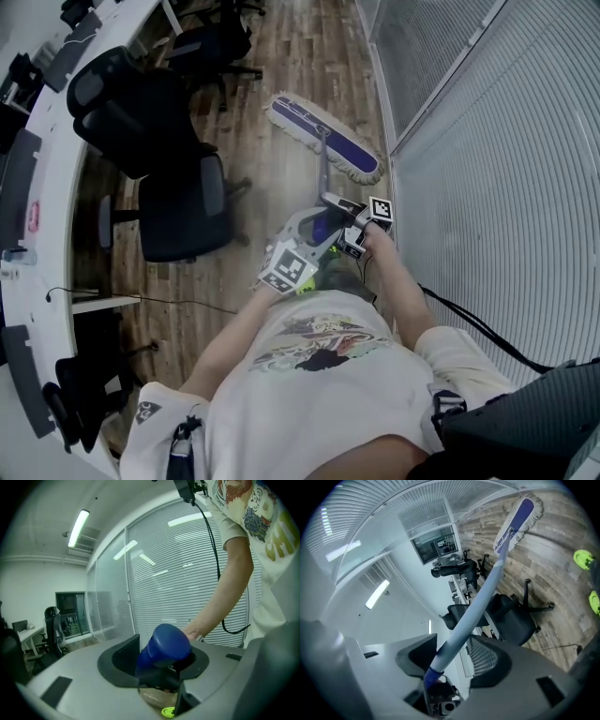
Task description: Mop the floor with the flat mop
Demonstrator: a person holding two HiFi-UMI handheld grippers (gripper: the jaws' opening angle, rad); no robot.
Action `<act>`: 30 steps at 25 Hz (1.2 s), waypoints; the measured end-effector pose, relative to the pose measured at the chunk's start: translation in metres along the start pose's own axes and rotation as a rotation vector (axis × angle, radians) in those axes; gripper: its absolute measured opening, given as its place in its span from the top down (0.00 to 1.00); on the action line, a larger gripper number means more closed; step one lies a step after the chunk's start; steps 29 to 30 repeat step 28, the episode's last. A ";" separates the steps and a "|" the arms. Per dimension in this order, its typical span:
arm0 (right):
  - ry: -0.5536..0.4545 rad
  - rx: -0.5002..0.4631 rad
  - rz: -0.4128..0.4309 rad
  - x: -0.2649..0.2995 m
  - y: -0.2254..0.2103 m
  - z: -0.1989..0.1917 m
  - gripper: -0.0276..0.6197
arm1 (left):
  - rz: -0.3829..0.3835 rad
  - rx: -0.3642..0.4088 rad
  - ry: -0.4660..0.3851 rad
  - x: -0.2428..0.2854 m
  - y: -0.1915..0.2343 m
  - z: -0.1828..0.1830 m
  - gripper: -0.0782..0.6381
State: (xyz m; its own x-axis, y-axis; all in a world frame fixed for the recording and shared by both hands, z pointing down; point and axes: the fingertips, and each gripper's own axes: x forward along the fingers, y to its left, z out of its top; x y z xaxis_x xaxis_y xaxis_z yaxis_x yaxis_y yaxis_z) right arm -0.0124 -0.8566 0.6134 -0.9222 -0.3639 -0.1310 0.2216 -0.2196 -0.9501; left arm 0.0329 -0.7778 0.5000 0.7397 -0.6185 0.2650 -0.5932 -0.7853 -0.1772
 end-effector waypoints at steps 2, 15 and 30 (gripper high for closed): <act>-0.010 0.022 0.035 0.000 0.002 -0.001 0.65 | 0.000 -0.006 -0.008 0.000 -0.001 0.003 0.65; 0.002 0.024 0.042 0.000 0.006 -0.003 0.65 | 0.002 -0.025 -0.036 0.000 0.001 0.010 0.65; 0.021 0.011 0.064 -0.009 0.019 0.016 0.65 | -0.005 -0.018 -0.052 0.023 0.003 0.022 0.65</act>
